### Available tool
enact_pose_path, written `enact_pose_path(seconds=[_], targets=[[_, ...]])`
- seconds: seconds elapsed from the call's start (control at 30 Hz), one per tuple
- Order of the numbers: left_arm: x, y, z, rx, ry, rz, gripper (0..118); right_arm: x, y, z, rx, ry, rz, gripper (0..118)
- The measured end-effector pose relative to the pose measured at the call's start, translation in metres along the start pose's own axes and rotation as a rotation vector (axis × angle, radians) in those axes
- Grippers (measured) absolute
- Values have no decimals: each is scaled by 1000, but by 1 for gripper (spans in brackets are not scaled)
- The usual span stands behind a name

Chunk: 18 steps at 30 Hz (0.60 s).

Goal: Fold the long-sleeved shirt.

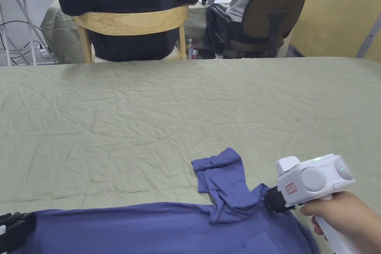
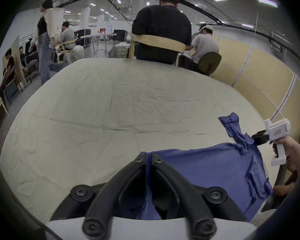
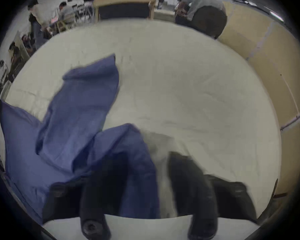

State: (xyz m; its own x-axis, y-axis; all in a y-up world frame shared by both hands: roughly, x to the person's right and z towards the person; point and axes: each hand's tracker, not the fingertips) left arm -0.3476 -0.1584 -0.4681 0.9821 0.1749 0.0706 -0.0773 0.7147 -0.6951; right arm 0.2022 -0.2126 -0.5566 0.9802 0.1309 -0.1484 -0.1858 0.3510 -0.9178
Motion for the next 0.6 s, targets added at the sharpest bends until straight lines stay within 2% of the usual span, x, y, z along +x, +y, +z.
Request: enact_pose_path(seconds=[0.03,0.07,0.1,0.27,0.37,0.47,0.6], targets=[[1,0,1,2,0,-3,3,-4,-2,3,25,7,-1,37],[4,1,4,1,6,-18,3,-10,-1,8,37,-27,15,22],[7,2,8,7,28,-42,3,-15,-2,13,49,-16,21,4],[23,6,48,71,16,-36,3,-32,-30,52,161,50,6,4],[29,9,84,113,-1,3,3,-33,-54,108,275,50,-20,4],[44,10,129,166,105,-93,3,-30,-84,178,403,67,-61,4],[47,14,187,226,43,17,3,-24,-117,265,566,87,-100,4]])
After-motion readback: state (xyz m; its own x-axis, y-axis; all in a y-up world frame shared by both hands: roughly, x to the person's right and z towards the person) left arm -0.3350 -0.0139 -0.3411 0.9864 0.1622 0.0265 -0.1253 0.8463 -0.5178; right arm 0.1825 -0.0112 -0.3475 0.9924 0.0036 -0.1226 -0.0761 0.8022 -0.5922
